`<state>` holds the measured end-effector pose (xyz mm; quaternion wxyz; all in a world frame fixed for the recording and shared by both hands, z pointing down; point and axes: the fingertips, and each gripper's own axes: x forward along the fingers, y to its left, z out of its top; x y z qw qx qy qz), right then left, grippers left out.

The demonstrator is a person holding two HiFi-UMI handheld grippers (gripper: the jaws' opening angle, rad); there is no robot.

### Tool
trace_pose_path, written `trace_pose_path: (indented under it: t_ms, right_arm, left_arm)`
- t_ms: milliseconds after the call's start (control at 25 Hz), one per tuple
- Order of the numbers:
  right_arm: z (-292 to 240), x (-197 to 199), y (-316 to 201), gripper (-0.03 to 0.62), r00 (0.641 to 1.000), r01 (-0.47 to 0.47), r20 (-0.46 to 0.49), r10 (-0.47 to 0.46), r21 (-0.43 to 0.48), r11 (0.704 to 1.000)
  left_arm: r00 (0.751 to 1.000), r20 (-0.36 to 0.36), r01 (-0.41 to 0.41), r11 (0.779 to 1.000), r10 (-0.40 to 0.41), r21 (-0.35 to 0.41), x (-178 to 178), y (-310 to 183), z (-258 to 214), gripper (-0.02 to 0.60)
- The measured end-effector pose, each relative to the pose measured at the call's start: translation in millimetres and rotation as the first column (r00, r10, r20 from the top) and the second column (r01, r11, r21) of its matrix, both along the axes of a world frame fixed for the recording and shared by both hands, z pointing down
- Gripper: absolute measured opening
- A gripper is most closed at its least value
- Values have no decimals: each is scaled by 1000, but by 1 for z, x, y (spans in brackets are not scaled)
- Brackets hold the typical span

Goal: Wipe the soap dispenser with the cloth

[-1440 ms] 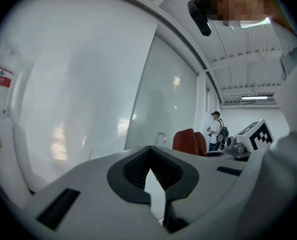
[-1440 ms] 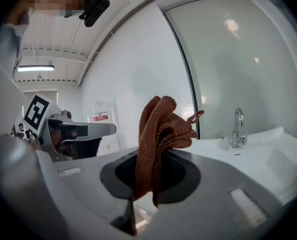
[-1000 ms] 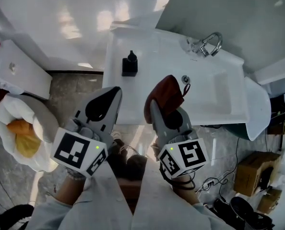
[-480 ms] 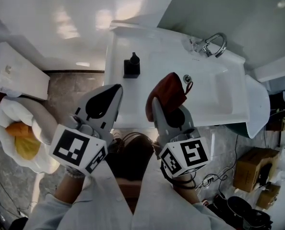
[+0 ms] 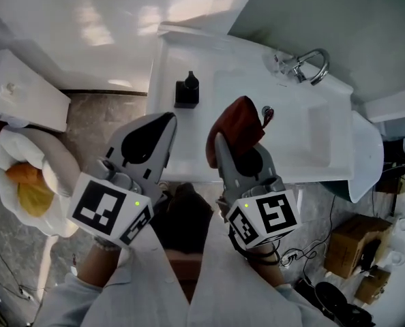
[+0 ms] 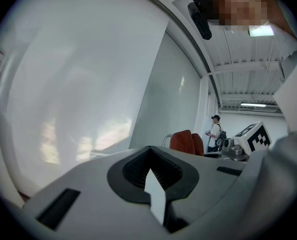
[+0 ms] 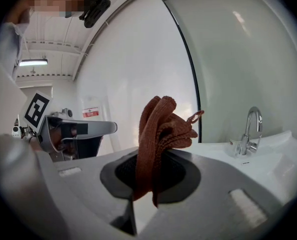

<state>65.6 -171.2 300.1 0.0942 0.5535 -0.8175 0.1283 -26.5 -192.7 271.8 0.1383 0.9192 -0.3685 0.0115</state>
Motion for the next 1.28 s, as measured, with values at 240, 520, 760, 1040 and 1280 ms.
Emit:
trace_pose_path:
  t_ms: [240, 520, 760, 1040, 1280]
  right_arm:
    - [-6, 2, -20, 57, 998, 59, -3, -59, 11, 998]
    - [3, 4, -42, 57, 993, 100, -62, -100, -4, 995]
    - [21, 4, -64, 57, 977, 156, -142, -160, -42, 987]
    - [64, -2, -89, 57, 918, 221, -309, -249, -122, 968]
    - [83, -14, -112, 57, 840, 261, -453, -298, -144, 954]
  left_arm:
    - [999, 5, 45, 999, -45, 7, 3, -11, -7, 4]
    - [993, 10, 120, 993, -120, 16, -11, -21, -10, 4]
    - [983, 18, 183, 983, -183, 1, -22, -26, -4, 3]
    - [977, 27, 213, 977, -212, -14, -24, -26, 1, 4]
    - [972, 48, 233, 972, -232, -33, -28, -25, 8, 3]
